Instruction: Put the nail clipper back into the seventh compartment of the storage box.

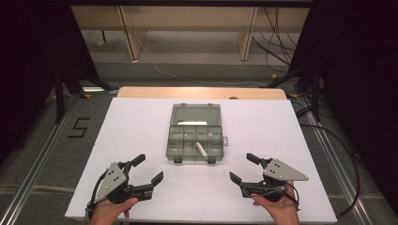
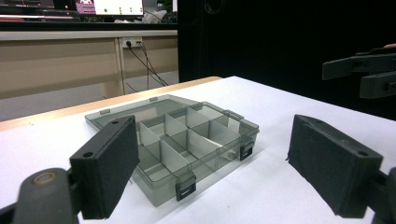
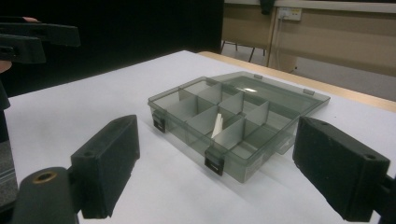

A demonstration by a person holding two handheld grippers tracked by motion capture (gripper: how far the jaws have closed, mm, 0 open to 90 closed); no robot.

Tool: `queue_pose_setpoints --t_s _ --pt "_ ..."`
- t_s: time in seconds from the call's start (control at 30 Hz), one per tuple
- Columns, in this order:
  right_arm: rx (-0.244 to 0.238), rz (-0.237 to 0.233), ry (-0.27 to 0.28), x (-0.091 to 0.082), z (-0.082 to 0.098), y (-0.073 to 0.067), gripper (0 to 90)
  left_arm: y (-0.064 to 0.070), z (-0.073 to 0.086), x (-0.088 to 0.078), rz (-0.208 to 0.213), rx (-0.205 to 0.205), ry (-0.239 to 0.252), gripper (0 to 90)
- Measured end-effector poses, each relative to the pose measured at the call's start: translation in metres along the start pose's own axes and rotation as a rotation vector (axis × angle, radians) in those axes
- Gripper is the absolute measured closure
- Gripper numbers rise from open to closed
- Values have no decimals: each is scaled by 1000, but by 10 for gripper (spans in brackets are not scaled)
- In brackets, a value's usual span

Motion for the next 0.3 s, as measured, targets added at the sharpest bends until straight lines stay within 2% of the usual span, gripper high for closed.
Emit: queue_pose_setpoints --t_s 0.07,0.23,0.3 --pt "-3 8 -2 -1 0 1 159 0 0 0 0 0 0 157" --pt "8 -15 -26 0 3 0 159 0 0 0 -1 1 0 157" --pt "25 -3 -36 -1 4 0 158 0 0 0 -2 0 2 157"
Point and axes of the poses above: each handheld gripper's, and its own axes: x roughly forward along the jaws, z roughly out of its underside, y roughly to its right, the point moved 10 cm from there along x, roughly forward along the jaws, and after that the axes turned 6 degrees about -z, right-handed, at the moved point
